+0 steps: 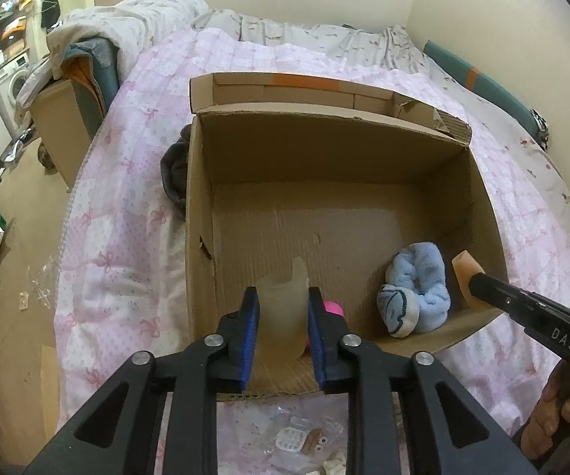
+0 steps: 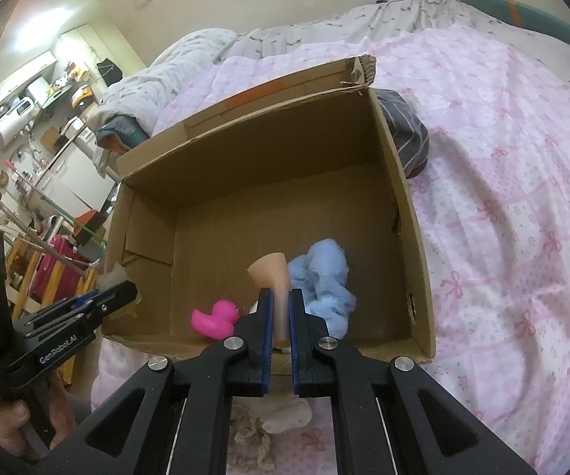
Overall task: Organize soft objects
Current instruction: 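Open both grippers to drop the beige piece and tan tube into the box, then withdraw both tools from the box toward the remaining scrunchies, then grasp the clear plastic bag with the left gripper while the right gripper approaches the white scrunchie, then grasp the white scrunchie with the right gripper and lift it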
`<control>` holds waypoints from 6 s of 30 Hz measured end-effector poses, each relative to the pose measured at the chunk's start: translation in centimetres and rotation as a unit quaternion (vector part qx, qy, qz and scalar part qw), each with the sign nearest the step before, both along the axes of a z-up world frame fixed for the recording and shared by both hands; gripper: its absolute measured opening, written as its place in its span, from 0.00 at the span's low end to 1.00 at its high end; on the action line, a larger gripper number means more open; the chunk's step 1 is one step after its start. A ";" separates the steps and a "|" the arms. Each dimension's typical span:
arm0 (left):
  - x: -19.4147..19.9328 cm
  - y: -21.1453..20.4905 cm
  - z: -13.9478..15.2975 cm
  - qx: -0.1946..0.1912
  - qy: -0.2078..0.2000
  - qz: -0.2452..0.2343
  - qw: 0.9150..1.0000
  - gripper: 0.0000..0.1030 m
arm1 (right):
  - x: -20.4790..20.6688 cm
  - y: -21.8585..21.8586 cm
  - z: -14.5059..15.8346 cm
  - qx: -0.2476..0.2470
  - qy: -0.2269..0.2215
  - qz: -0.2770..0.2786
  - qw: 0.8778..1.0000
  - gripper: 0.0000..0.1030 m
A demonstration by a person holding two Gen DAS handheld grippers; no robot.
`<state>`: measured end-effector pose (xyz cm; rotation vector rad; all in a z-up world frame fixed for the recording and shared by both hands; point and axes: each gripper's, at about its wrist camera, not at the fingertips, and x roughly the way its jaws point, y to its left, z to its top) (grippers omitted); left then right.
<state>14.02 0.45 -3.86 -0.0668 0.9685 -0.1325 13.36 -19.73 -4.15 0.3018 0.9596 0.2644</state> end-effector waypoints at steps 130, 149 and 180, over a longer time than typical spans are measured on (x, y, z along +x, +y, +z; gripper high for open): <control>-7.9 5.7 -1.1 -0.052 0.123 0.048 0.990 0.13 | -8.5 4.7 -4.9 0.098 0.204 0.038 0.973 0.87; -8.1 5.4 -1.4 -0.068 0.113 0.065 0.989 0.13 | -6.2 12.1 -10.4 0.012 0.260 0.023 0.965 0.34; -8.4 4.3 -2.6 -0.034 0.117 0.060 0.991 0.13 | -9.9 5.1 -3.3 -0.019 0.125 0.034 0.991 0.08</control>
